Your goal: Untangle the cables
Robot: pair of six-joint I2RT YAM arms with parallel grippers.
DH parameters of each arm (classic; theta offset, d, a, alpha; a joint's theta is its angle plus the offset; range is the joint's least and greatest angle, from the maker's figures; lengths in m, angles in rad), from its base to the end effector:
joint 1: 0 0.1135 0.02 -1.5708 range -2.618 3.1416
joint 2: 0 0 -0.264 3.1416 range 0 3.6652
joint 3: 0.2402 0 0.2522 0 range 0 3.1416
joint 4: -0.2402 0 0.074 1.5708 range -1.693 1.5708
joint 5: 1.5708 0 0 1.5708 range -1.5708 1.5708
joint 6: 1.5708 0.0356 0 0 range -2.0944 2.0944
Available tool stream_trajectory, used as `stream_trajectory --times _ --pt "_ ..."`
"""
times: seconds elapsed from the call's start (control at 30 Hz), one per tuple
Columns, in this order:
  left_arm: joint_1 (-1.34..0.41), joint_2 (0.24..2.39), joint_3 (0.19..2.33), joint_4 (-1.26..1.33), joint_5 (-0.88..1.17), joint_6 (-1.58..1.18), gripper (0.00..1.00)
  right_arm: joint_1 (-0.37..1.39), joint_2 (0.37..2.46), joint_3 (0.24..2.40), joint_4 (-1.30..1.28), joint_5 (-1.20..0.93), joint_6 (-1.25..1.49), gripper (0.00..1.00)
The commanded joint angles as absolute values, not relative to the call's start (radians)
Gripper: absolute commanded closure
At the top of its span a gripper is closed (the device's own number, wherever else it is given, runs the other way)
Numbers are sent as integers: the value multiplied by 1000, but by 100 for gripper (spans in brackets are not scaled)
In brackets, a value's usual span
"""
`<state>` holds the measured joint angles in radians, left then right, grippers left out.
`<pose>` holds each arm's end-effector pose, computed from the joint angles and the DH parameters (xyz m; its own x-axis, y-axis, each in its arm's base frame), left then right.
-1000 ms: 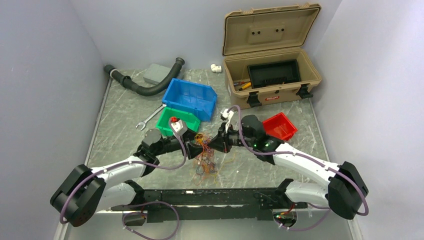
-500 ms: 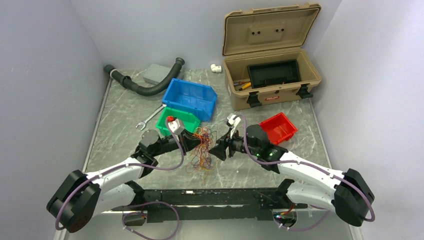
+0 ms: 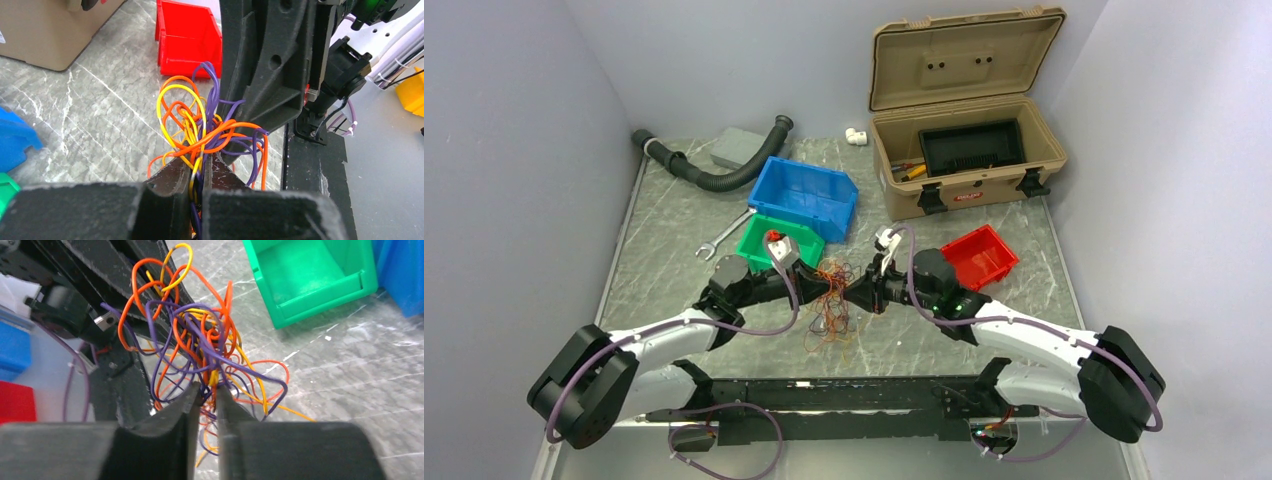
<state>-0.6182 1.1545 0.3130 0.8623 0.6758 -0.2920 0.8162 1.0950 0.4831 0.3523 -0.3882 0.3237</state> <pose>0.1688 -0.1474 0.2144 -0.2606 -0.0902 -0.9612 0.9260 0.2583 -0.2753 0.1528 0.1822 0.2291 -0.4609 -0.0604 -0.8854 -0.8210 0.4079 0.3995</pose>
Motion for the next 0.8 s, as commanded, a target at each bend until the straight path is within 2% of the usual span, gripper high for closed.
stream_trajectory --times 0.0,0.03,0.07,0.13,0.2,0.27,0.3,0.43,0.67,0.73,0.77 --pt "-616 1136 357 895 705 -298 93 821 1097 540 425 -394 338 96" --pt "-616 1128 352 894 693 -296 84 820 1094 541 403 -362 338 100" --pt "-616 1117 347 886 674 -290 77 819 1083 539 381 -322 343 100" --pt "-615 1088 334 868 628 -278 71 820 1054 524 333 -230 356 100" --pt "-615 1056 319 861 581 -268 75 819 1012 492 302 -158 362 100" --pt "-615 1032 303 859 533 -260 94 820 970 469 272 -108 363 100" --pt "-615 1019 291 852 479 -262 100 820 951 464 250 -80 363 100" --pt "-615 965 265 839 376 -255 100 818 900 470 142 88 386 100" --pt "-614 923 258 757 151 -245 100 767 882 510 -164 605 582 100" --pt "-615 913 253 738 70 -245 96 717 870 521 -249 681 651 100" --pt "-615 909 253 724 54 -248 90 690 859 523 -276 693 668 100"
